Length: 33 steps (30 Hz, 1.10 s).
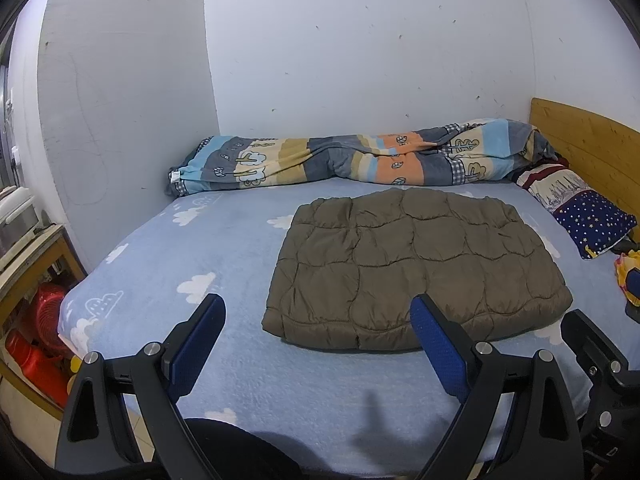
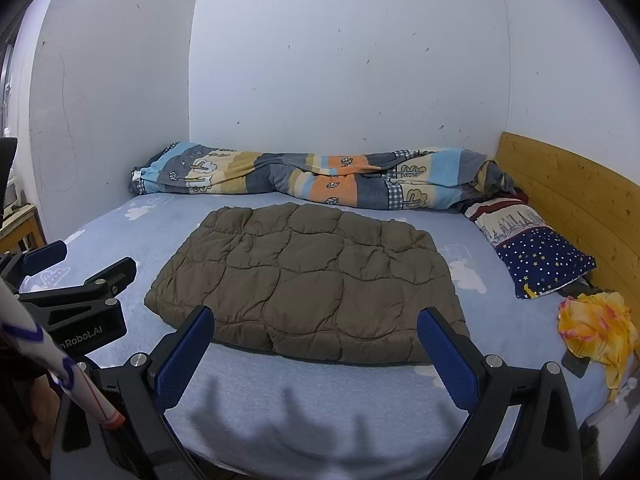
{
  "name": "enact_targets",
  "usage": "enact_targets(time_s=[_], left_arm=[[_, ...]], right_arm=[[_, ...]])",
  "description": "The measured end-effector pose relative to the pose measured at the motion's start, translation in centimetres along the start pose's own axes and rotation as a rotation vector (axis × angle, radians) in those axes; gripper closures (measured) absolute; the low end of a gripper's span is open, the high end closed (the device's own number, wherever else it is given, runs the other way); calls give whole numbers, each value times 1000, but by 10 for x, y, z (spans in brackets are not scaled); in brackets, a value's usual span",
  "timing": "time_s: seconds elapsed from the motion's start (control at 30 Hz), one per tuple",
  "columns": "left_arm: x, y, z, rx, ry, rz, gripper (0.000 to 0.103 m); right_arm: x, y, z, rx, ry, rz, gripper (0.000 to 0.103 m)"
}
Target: Fold large clothes
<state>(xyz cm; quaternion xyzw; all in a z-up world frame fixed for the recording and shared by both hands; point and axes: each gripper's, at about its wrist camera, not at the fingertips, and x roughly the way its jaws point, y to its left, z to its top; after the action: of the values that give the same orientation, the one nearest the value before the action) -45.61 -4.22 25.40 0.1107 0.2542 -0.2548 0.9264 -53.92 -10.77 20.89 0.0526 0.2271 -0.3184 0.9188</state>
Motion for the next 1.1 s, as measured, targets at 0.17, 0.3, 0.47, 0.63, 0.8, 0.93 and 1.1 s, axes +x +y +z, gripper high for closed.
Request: enact_targets(time_s=[0.17, 0.3, 0.47, 0.63, 0.8, 0.93, 1.1], left_arm=[[1, 1, -1, 4, 2, -8, 10], [1, 2, -1, 10, 6, -10, 10], [2, 3, -1, 14, 9, -16, 10], [2, 2, -1, 16, 9, -17, 10], [2, 1, -1, 17, 9, -22, 10], [3, 0, -1, 17, 17, -31, 10], [3, 2, 0, 8, 20, -37, 10]], right_arm=[[0, -1, -1, 0, 2, 1, 0], [0, -1, -1, -1, 3, 2, 0], [1, -1, -2, 0, 8, -1, 0], [2, -1, -2, 3, 10, -2, 0], [3, -1, -1, 1, 13, -3, 0], [3, -1, -2, 0, 12, -4, 0], [2, -2, -2, 0, 13, -6, 0]])
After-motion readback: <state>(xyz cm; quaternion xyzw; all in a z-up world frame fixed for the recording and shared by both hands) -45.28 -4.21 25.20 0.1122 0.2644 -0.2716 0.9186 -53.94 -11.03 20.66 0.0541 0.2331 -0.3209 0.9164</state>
